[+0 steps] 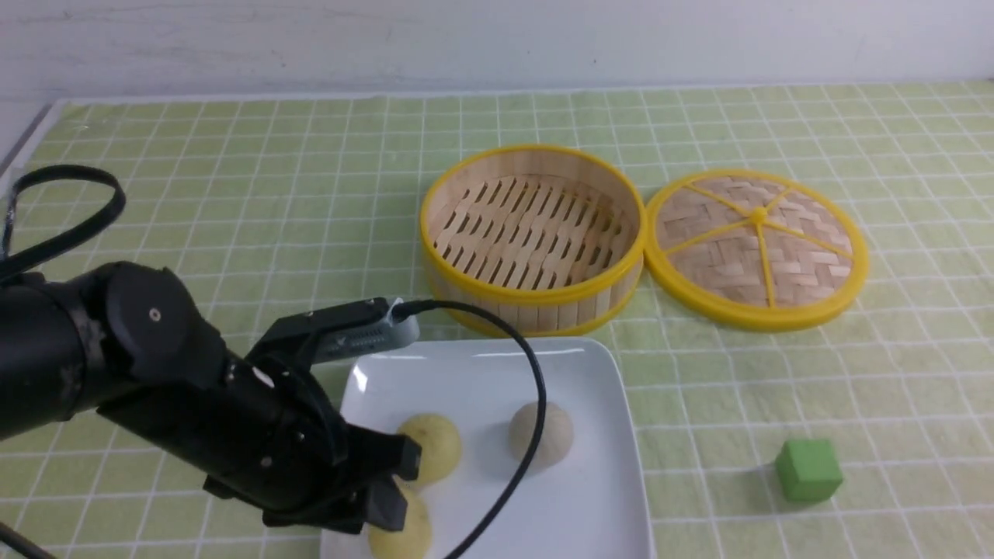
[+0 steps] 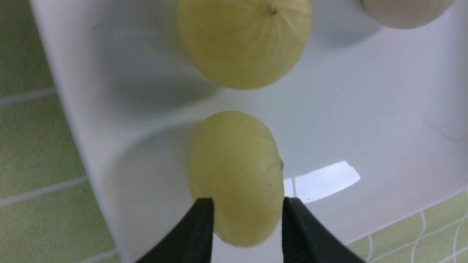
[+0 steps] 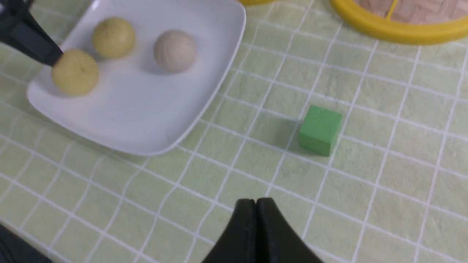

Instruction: Put the steamed buns into the plate on the green tablecloth.

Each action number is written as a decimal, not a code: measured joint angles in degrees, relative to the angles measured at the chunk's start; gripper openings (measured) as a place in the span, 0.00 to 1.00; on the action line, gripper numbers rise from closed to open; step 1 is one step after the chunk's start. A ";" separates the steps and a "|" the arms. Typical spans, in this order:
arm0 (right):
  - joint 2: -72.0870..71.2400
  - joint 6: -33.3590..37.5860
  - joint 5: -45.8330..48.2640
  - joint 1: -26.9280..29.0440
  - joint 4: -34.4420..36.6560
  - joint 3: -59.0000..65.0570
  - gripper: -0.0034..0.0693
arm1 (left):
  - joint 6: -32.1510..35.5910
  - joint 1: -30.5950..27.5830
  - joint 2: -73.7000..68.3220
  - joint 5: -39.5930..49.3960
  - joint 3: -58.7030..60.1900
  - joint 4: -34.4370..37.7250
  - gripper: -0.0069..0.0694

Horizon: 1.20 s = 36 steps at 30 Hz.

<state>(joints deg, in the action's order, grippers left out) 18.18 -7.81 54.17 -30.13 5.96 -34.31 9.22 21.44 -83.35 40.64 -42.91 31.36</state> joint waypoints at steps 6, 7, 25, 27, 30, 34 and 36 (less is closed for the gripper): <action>-7.19 1.75 -23.73 0.00 0.21 13.77 0.03 | 0.03 0.00 1.27 2.16 -2.94 -3.64 0.74; -7.27 1.82 -26.91 0.00 0.39 15.70 0.03 | 0.03 0.00 1.51 2.80 -3.77 -4.56 0.76; -7.27 2.00 -30.77 0.00 0.39 17.41 0.04 | 0.03 0.00 1.56 3.13 -5.16 -5.55 0.70; -7.27 2.06 -30.77 0.00 0.39 17.41 0.04 | 0.03 0.00 1.56 3.13 -5.16 -5.68 0.68; -7.27 2.12 -30.84 0.00 0.39 17.56 0.05 | 0.03 0.00 1.56 3.13 -5.18 -5.73 0.64; -8.33 2.12 -31.69 0.00 -0.44 19.29 0.05 | 0.03 0.00 1.56 3.18 -5.18 -5.79 0.58; -10.39 2.17 -33.17 1.16 -2.78 21.88 0.05 | 0.03 0.00 1.56 3.24 -5.18 -5.79 0.50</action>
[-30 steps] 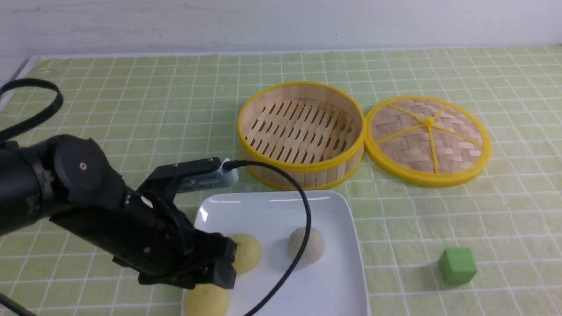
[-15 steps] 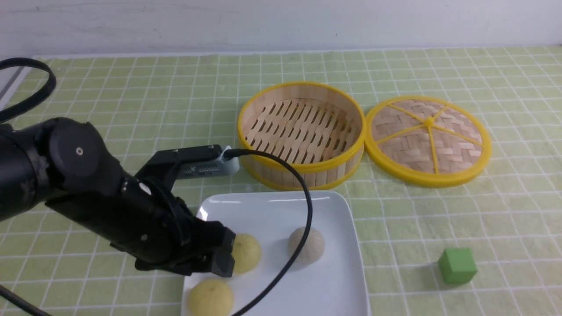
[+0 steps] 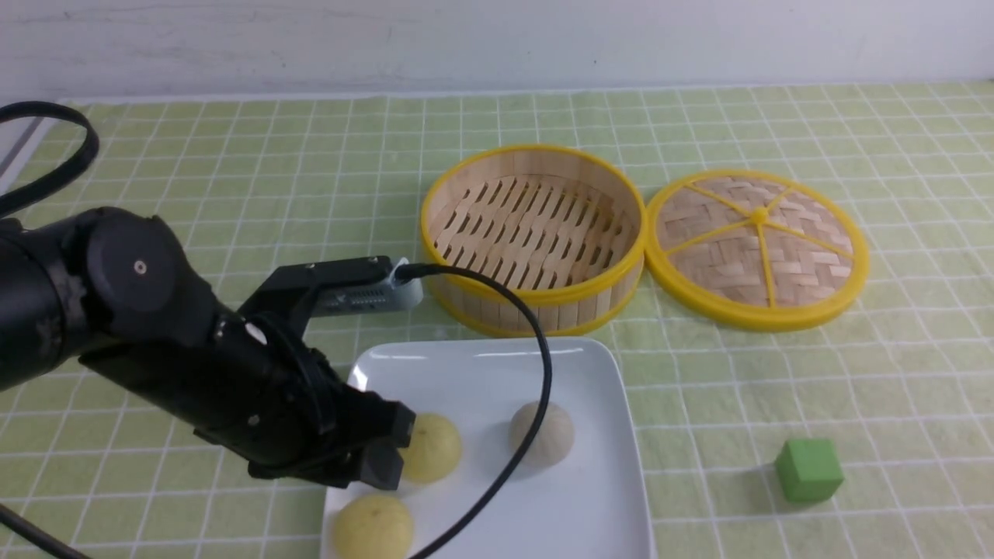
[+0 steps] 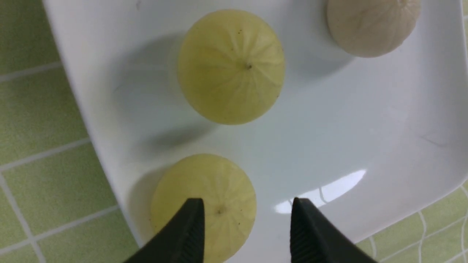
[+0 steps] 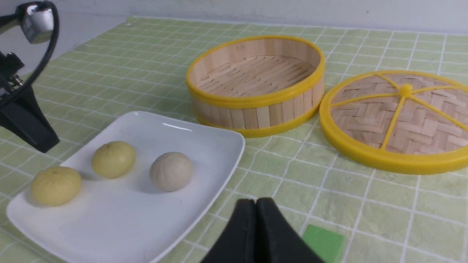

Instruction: Put the steamed buns into the plate on the green tablecloth.

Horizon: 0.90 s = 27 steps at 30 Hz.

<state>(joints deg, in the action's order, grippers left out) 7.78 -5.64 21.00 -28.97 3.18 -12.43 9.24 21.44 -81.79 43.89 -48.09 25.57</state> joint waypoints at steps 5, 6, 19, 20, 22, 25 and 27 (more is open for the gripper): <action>-4.29 0.17 -1.25 9.83 -2.56 7.05 0.05 | 0.00 0.00 0.12 0.07 0.00 -0.16 0.24; -4.78 0.17 -1.12 11.19 -2.64 8.07 0.05 | 0.05 0.00 0.35 0.07 0.00 -0.22 0.20; -8.47 0.17 1.59 25.91 -3.18 13.62 0.07 | -1.72 0.00 20.55 3.52 0.16 -8.63 0.09; -8.47 0.17 1.59 25.91 -3.18 13.62 0.07 | -2.61 0.00 22.76 4.50 0.38 -10.05 0.09; -8.47 0.17 1.59 25.91 -3.18 13.62 0.07 | -5.24 0.00 29.00 6.05 2.32 -13.73 0.09; -8.47 0.17 1.59 25.91 -3.18 13.62 0.08 | -9.84 0.00 40.55 3.27 9.31 -19.25 0.09; -8.47 0.17 1.59 25.91 -3.18 13.62 0.08 | -12.81 0.00 48.07 -3.10 15.18 -21.71 0.09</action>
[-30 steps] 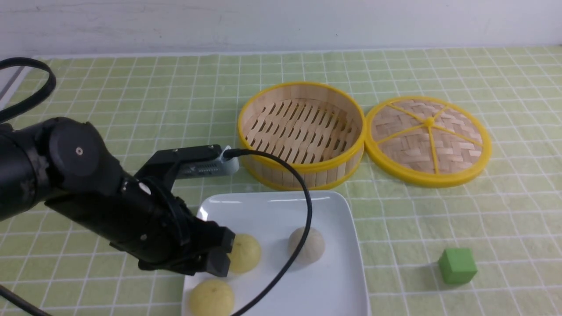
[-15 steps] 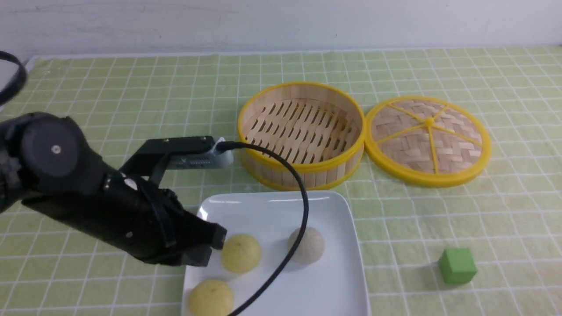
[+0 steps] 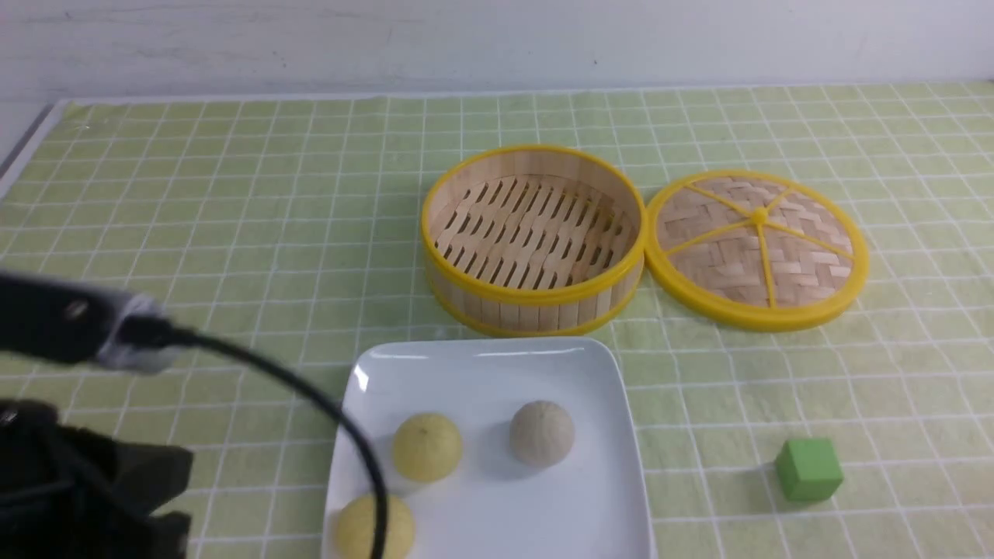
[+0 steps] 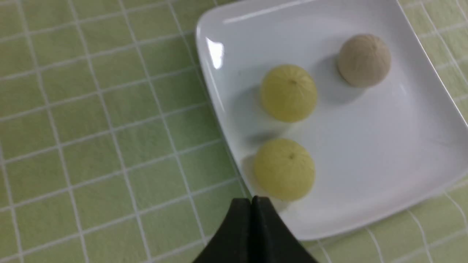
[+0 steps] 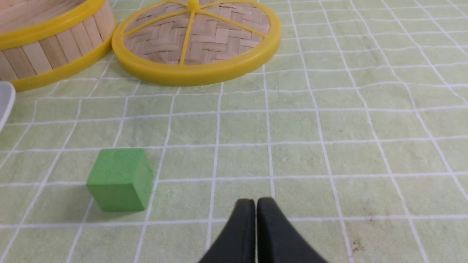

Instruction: Put the steamed buns into the plate on the green tablecloth.

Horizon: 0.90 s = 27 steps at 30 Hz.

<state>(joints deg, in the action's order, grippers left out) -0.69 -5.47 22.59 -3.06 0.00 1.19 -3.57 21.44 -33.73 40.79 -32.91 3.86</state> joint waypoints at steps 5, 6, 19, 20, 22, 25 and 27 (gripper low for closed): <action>0.00 0.00 0.00 0.00 0.00 0.00 0.10 | -5.49 0.00 13.63 -20.40 12.55 -2.13 0.09; 0.00 0.00 0.00 0.00 0.00 0.00 0.10 | -5.89 0.00 15.79 -24.16 14.81 -2.18 0.09; 0.00 0.00 0.00 0.00 0.00 0.00 0.12 | -6.41 0.00 23.01 -34.41 28.79 -3.31 0.09; 0.00 0.00 0.00 0.00 0.00 0.00 0.12 | -6.41 0.00 23.01 -34.37 28.78 -3.40 0.09; 0.00 0.00 0.00 0.00 0.00 0.00 0.12 | -6.27 0.00 23.01 -33.56 28.84 -4.66 0.09; 0.00 0.00 0.00 0.00 0.00 0.00 0.13 | -7.00 -0.54 23.17 -31.70 28.89 -8.99 0.09; 0.00 0.00 0.00 0.00 0.00 0.00 0.13 | -8.54 -2.12 24.28 -29.32 28.89 -10.90 0.09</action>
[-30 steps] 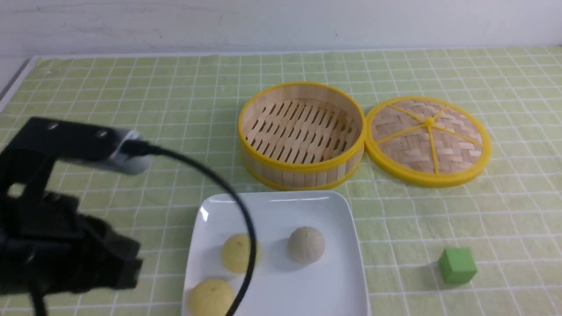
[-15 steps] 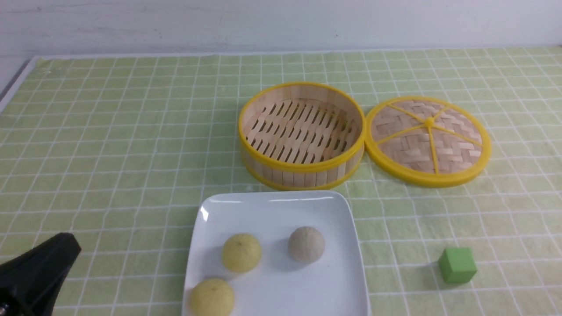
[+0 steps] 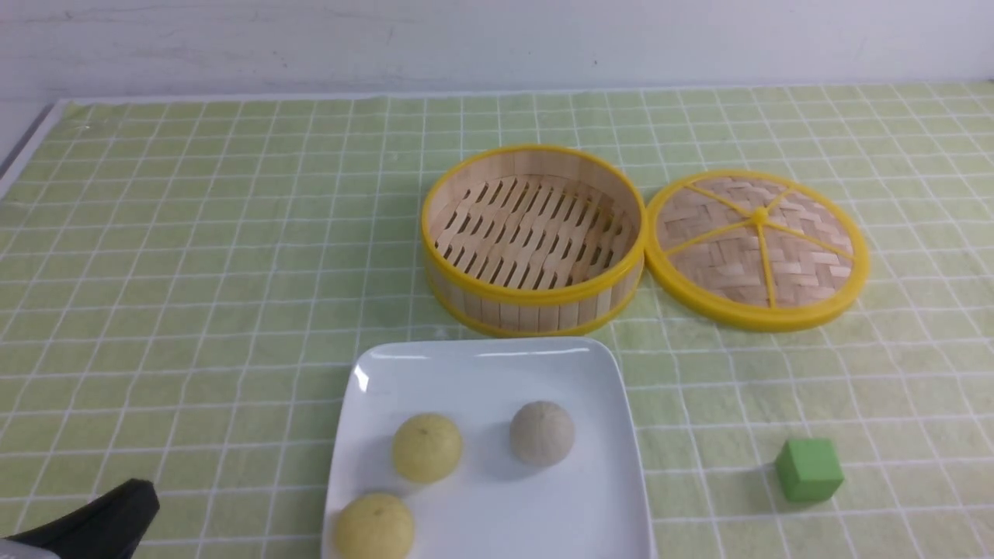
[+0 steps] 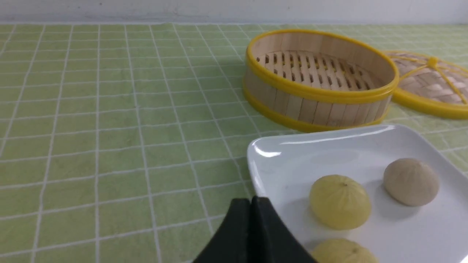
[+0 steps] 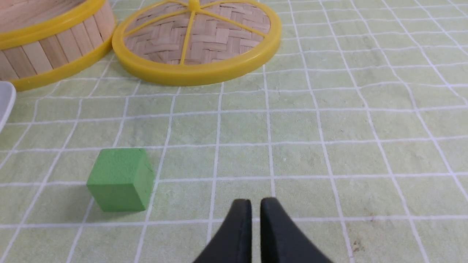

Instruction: Put the steamed buns into the plate on the green tablecloth.

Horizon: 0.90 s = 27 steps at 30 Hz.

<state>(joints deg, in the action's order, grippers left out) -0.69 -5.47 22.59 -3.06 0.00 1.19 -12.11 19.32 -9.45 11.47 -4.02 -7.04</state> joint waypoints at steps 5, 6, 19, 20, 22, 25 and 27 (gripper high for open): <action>0.00 0.00 0.00 0.00 0.00 0.00 0.14 | -1.36 -8.76 6.64 11.27 0.06 -3.07 0.09; 0.00 0.00 0.00 0.00 0.00 0.00 0.15 | -1.12 -10.35 8.03 12.64 0.33 -3.21 0.09; 0.00 0.05 0.01 0.29 0.00 0.00 0.16 | 1.92 -16.46 10.14 11.21 5.14 -3.32 0.11; 0.00 0.05 0.01 0.29 0.00 0.00 0.16 | 1.92 -16.56 10.14 11.21 5.14 -3.32 0.11; 0.00 0.20 0.01 0.29 0.00 0.00 0.17 | 1.97 -17.28 10.14 11.21 5.14 -3.32 0.11; 0.00 0.34 0.01 0.29 0.00 0.00 0.17 | 1.97 -19.08 10.14 11.21 5.14 -3.33 0.11; 0.00 0.42 0.01 0.29 0.00 0.00 0.18 | 1.97 -20.20 10.14 11.21 5.14 -3.33 0.11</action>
<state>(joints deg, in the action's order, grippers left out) -0.69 -5.05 22.60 -2.77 0.00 1.19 -10.14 -0.88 0.70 22.69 1.12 -10.37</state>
